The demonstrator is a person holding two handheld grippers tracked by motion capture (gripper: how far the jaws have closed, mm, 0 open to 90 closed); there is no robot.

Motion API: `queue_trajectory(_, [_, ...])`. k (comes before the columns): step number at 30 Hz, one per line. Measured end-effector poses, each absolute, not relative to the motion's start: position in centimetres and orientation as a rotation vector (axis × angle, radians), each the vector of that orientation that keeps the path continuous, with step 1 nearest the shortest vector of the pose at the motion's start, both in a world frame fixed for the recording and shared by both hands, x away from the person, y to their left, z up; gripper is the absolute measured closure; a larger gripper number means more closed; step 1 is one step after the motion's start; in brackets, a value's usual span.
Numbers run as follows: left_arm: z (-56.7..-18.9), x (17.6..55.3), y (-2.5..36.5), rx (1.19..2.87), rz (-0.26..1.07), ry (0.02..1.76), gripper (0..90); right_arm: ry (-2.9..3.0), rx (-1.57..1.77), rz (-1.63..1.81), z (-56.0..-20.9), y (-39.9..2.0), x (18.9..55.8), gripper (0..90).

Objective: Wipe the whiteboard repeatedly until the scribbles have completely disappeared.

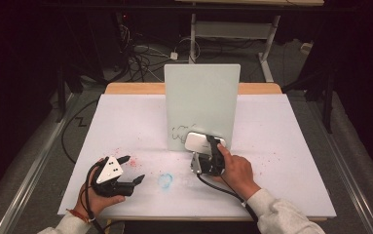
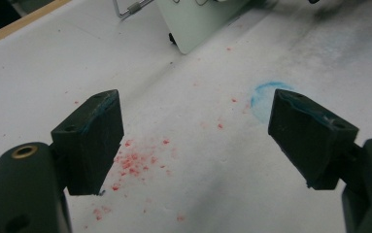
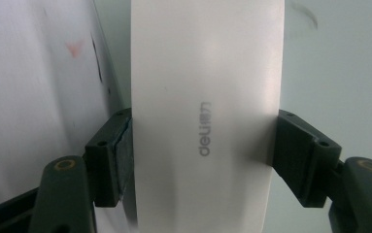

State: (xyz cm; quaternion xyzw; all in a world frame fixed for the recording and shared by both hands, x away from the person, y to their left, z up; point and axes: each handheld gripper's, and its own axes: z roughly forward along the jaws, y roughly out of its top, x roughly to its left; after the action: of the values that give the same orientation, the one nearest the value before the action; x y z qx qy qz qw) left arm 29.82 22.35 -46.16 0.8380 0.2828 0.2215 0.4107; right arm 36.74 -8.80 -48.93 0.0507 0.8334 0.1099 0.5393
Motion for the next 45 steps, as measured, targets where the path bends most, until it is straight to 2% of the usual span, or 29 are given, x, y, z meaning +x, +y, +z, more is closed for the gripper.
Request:
queue_trajectory(13, [-46.1,29.7,22.6,2.104,0.556,0.715,19.5,1.98,0.042,0.269,-49.4,-2.7,36.6,31.2])
queue_trajectory(23, [-46.0,29.5,22.8,2.096,0.558,0.718,19.6,1.95,0.117,0.275,-47.7,-4.1,37.2,31.3])
queue_trajectory(32, [-46.0,29.6,22.6,2.101,0.558,0.718,19.6,1.965,0.119,0.235,-48.4,-7.0,37.0,31.3])
queue_trajectory(36, [-46.2,29.8,22.5,2.105,0.556,0.719,19.6,1.957,0.108,0.233,-48.7,-6.2,36.9,31.2])
queue_trajectory(45, [-46.2,29.8,22.6,2.11,0.553,0.71,19.6,1.932,0.031,0.219,-49.6,-1.7,36.6,31.2])
